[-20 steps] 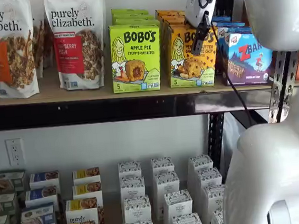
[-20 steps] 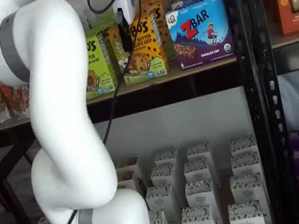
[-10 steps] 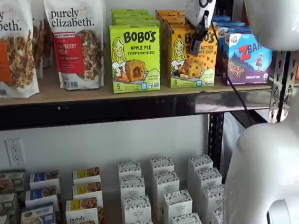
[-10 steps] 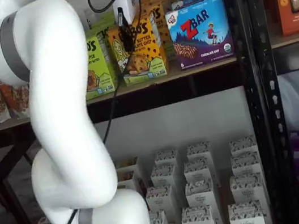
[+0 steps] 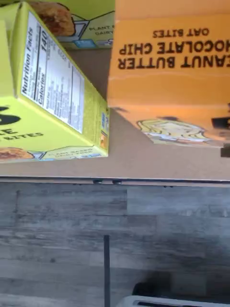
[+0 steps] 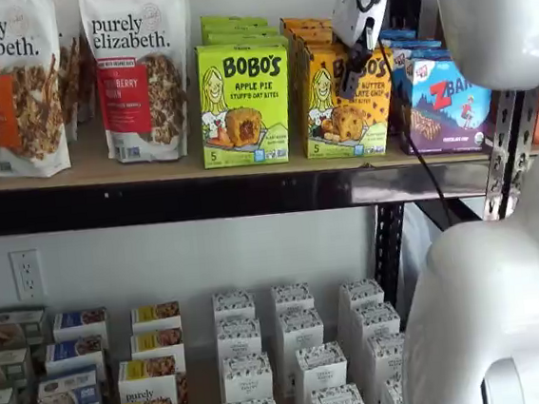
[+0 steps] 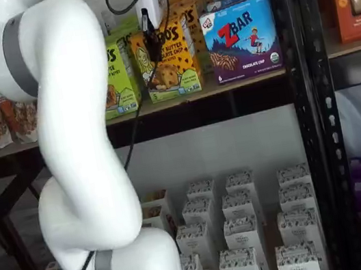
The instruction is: Pick up the orange box on the top shelf, the fifth box from the left
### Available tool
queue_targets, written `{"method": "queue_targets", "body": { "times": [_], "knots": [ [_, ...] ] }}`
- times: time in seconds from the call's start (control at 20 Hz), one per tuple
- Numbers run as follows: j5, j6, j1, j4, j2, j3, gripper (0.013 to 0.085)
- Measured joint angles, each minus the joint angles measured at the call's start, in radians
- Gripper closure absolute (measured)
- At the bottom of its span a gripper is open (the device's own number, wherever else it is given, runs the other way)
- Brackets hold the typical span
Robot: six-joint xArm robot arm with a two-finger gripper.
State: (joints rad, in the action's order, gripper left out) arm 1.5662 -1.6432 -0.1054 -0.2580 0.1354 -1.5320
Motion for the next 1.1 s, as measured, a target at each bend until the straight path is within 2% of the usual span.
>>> {"method": "queue_targets", "body": {
  "times": [0.95,1.1],
  "knots": [
    [0.008,0.007,0.005,-0.004,-0.007,-0.013,0.0410],
    [0.010,0.007,0.004,-0.005,-0.006,-0.013,0.0490]
  ]
}}
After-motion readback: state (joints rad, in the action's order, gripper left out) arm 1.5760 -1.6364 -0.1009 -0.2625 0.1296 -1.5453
